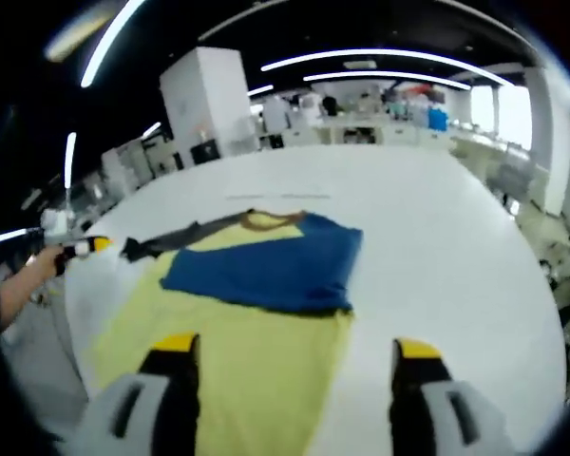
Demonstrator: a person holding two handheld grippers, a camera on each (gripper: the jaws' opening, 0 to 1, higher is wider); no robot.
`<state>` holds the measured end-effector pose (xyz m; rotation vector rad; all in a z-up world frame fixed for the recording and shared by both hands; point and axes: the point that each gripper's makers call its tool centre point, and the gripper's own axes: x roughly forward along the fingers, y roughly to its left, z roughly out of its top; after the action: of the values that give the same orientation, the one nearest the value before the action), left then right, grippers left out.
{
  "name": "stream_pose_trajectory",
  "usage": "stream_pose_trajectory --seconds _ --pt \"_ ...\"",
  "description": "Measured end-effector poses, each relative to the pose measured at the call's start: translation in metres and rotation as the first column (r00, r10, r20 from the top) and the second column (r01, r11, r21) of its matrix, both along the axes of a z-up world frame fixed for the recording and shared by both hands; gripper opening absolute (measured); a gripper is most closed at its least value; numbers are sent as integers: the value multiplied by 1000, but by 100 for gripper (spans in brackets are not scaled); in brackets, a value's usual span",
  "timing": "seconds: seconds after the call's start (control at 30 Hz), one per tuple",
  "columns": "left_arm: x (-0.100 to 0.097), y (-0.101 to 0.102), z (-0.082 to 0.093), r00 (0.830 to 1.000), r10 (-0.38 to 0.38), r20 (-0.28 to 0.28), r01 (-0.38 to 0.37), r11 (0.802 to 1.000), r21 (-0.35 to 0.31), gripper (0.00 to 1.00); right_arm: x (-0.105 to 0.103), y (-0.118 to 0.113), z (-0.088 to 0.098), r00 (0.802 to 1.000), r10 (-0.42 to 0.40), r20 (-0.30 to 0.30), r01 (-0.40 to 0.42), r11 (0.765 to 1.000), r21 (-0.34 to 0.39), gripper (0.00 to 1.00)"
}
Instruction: Fold the garment on the visible template until the final outline fits inside the template.
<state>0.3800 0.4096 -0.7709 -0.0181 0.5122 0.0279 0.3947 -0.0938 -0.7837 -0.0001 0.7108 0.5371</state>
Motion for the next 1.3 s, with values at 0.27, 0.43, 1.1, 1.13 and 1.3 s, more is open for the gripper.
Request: stream_pose_trajectory --seconds 0.27,0.43,1.1,1.13,1.3 --pt "16 18 -16 1000 19 -15 -20 1000 -24 29 -16 5 1 999 36 -10 -37 999 -35 85" --pt "22 17 -26 999 22 -39 -23 1000 -15 24 -15 2 0 999 35 -16 -35 998 -44 84" --pt "35 21 -38 996 -7 -92 7 1000 -1 0 -15 4 4 1000 13 -14 -13 999 -43 83" --pt "32 20 -36 996 -5 -89 5 1000 0 0 -15 4 4 1000 14 -13 -14 999 -43 82" --pt "23 21 -28 996 -2 -87 4 1000 22 0 -18 11 10 1000 29 -6 -29 999 -41 81"
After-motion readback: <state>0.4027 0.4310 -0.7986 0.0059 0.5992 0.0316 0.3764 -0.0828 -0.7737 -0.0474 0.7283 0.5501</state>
